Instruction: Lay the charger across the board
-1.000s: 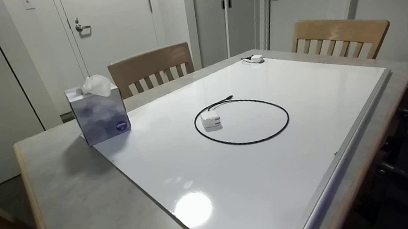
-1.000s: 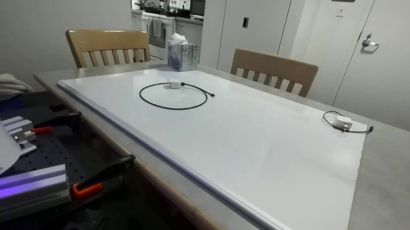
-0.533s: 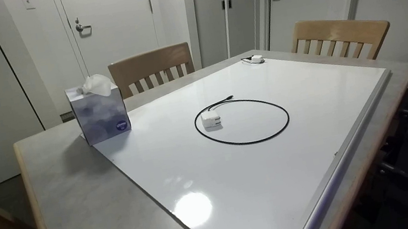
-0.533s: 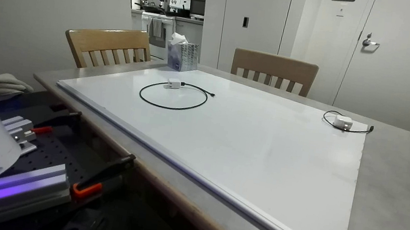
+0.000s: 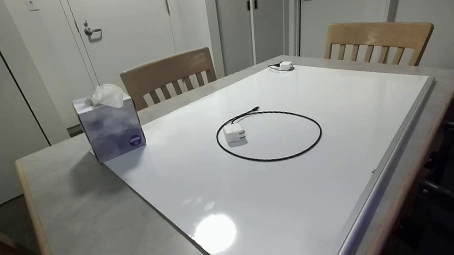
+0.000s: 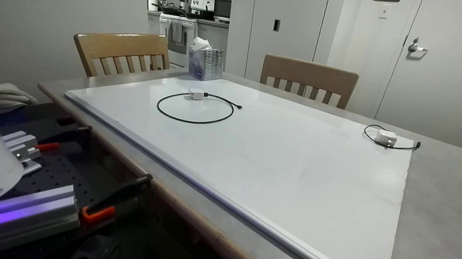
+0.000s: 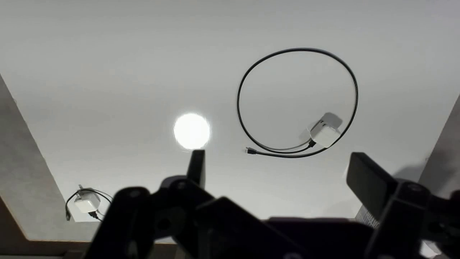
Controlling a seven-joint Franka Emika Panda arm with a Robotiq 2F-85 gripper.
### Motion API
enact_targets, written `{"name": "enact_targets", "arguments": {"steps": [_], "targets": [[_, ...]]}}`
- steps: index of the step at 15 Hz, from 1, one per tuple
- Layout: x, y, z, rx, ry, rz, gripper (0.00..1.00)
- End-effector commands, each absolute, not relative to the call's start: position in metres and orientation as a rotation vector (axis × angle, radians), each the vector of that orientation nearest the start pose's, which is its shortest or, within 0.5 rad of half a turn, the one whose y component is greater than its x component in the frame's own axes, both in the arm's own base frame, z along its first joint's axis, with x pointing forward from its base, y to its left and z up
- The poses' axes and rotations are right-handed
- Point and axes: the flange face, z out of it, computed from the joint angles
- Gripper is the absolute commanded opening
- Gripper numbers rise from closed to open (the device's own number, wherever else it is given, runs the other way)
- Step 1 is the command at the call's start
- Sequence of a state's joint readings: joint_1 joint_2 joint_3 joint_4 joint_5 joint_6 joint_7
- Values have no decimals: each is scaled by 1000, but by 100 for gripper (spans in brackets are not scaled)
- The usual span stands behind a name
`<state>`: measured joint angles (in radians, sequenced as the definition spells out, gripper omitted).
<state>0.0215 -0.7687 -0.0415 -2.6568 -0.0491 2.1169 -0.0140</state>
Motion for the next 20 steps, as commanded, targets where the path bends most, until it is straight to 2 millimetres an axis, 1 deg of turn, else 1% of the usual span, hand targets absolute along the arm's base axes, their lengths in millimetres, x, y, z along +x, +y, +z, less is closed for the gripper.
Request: {"name": "enact_targets", "arguments": {"steps": [1, 6, 8, 9, 11, 12, 14, 15, 16, 17, 20], "targets": [[340, -10, 492, -3139, -36, -358, 100], [339, -9, 491, -3153, -38, -353, 100], [347, -3, 490, -3177, -16, -327, 100], [355, 6, 490, -3182, 28, -305, 100], [369, 29, 489, -3189, 182, -286, 100], [379, 45, 486, -3166, 245, -296, 100], [392, 69, 483, -3142, 325, -267, 100], [367, 54, 488, -3161, 260, -319, 100], [373, 64, 486, -3158, 286, -304, 100], [379, 70, 484, -3158, 298, -292, 100], [386, 70, 483, -3155, 310, -275, 100]]}}
